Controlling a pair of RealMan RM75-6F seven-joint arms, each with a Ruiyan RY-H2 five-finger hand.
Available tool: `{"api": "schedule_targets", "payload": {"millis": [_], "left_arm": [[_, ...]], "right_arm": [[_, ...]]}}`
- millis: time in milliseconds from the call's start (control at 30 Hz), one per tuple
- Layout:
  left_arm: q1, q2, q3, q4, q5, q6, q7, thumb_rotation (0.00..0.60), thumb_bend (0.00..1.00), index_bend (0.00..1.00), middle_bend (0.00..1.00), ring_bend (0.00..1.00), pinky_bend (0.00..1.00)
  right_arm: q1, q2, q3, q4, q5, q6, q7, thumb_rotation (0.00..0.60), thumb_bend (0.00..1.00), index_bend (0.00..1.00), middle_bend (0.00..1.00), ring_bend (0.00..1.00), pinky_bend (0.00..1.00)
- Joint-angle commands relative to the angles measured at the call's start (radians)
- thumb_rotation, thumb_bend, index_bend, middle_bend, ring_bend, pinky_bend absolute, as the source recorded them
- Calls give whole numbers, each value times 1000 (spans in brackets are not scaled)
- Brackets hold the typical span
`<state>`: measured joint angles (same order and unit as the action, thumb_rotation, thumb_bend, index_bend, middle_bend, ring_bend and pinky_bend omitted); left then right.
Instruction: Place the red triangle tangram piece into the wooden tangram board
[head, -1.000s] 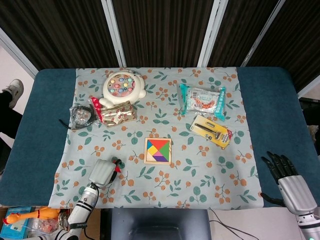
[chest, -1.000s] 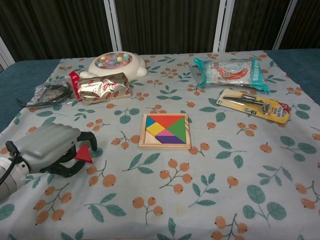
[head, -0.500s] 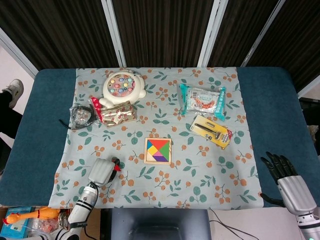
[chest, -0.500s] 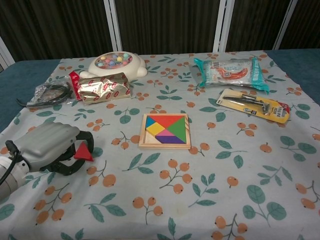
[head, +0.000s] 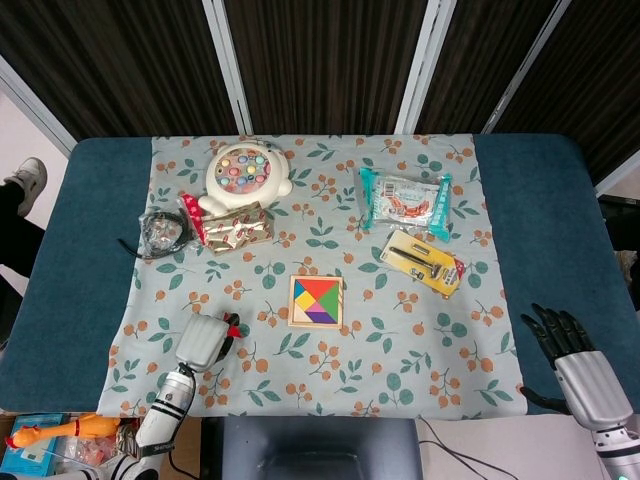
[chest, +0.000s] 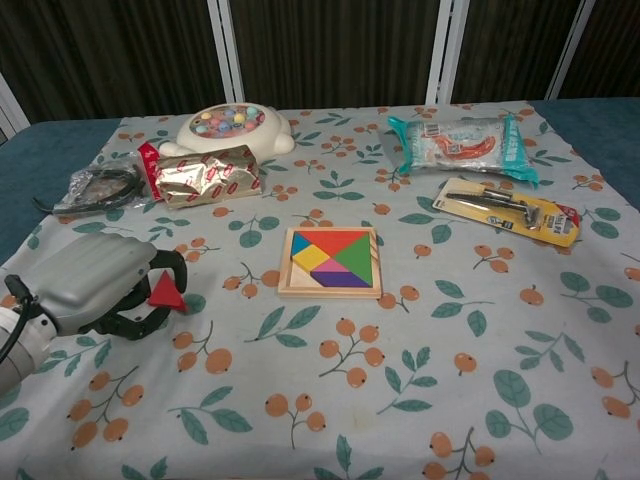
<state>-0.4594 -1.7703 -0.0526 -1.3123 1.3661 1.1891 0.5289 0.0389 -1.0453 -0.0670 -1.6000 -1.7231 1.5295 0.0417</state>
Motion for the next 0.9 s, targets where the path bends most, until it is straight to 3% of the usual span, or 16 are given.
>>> {"api": "schedule_targets", "payload": {"millis": [33, 300, 467, 900], "left_arm": [[-1, -1, -5, -9, 7, 8, -4, 600, 418, 717, 1000, 1000, 1000], [-34, -15, -56, -91, -25, -4, 68, 600, 415, 705, 1000, 1000, 1000], [-79, -34, -113, -163, -109, -51, 152, 600, 414, 699, 1000, 1000, 1000], [-185, -149, -187, -132, -239, -63, 331, 600, 411, 690, 1000, 1000, 1000]], "right_arm": [[1, 0, 0, 0, 0, -1, -1, 600, 150, 0, 0, 0, 0], [3, 1, -2, -2, -2, -6, -2, 600, 150, 0, 0, 0, 0], [1, 5, -4, 1, -5, -1, 6, 600, 150, 0, 0, 0, 0], [-4, 14, -10, 11, -19, 17, 39, 600, 150, 0, 0, 0, 0]]}}
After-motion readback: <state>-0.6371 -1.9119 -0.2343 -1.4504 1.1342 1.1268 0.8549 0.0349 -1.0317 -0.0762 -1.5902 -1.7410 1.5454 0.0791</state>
